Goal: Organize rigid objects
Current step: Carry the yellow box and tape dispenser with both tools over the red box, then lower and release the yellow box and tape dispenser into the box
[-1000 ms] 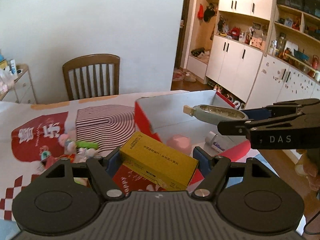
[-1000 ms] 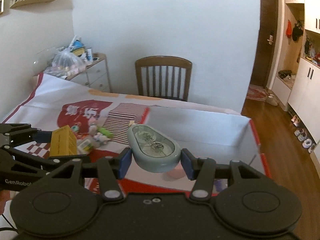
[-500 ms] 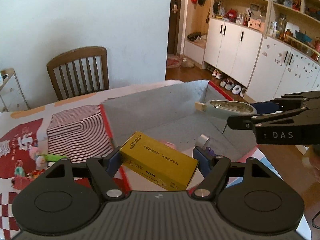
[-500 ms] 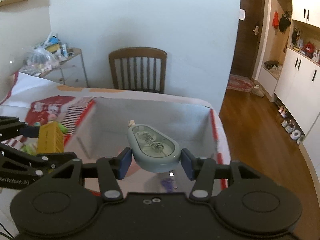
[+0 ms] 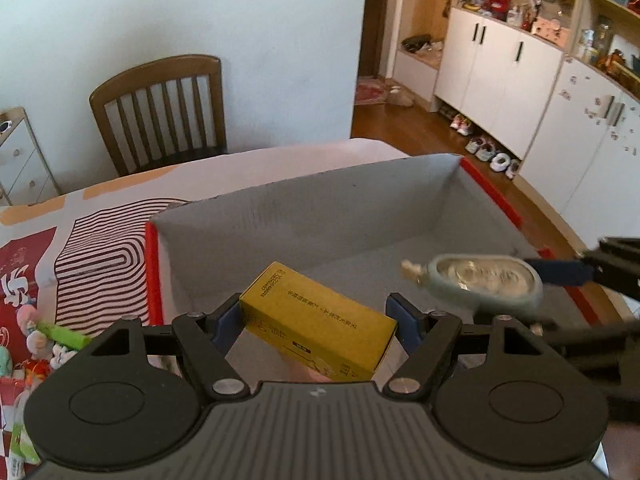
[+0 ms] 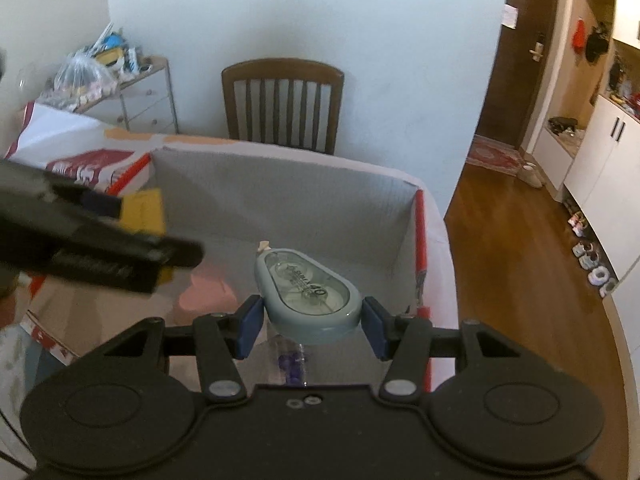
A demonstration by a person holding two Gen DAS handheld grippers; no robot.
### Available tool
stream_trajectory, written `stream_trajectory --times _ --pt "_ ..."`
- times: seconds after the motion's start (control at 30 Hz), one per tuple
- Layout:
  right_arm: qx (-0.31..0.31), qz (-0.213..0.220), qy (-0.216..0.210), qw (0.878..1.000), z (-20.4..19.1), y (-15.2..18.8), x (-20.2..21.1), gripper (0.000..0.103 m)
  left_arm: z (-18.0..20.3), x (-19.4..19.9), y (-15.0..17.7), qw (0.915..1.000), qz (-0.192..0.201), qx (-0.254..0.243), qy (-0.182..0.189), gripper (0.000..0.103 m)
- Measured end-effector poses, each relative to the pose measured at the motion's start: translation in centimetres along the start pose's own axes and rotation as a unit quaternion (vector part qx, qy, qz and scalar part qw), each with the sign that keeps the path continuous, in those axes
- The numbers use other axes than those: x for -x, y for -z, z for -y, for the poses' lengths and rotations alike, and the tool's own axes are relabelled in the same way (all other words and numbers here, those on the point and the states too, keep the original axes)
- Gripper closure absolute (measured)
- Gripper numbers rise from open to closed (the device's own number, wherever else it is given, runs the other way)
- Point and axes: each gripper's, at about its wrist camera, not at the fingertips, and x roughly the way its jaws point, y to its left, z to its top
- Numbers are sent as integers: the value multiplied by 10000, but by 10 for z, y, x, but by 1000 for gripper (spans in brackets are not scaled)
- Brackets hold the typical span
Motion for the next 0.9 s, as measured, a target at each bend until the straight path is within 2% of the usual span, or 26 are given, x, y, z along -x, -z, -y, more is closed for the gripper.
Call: stream_trajectory --times 0.27,0.5,0.9 --pt "222 -377 -59 9990 -2 -4 -26 51 -2 -37 -11 9988 -372 255 -176 27" --pt "471 -612 -5 9970 -7 -9 -39 51 -2 -65 -28 9948 -911 259 -376 27" --pt "790 -868 -74 9931 -20 -14 -48 51 0 -92 -29 9899 -1302 246 -497 27"
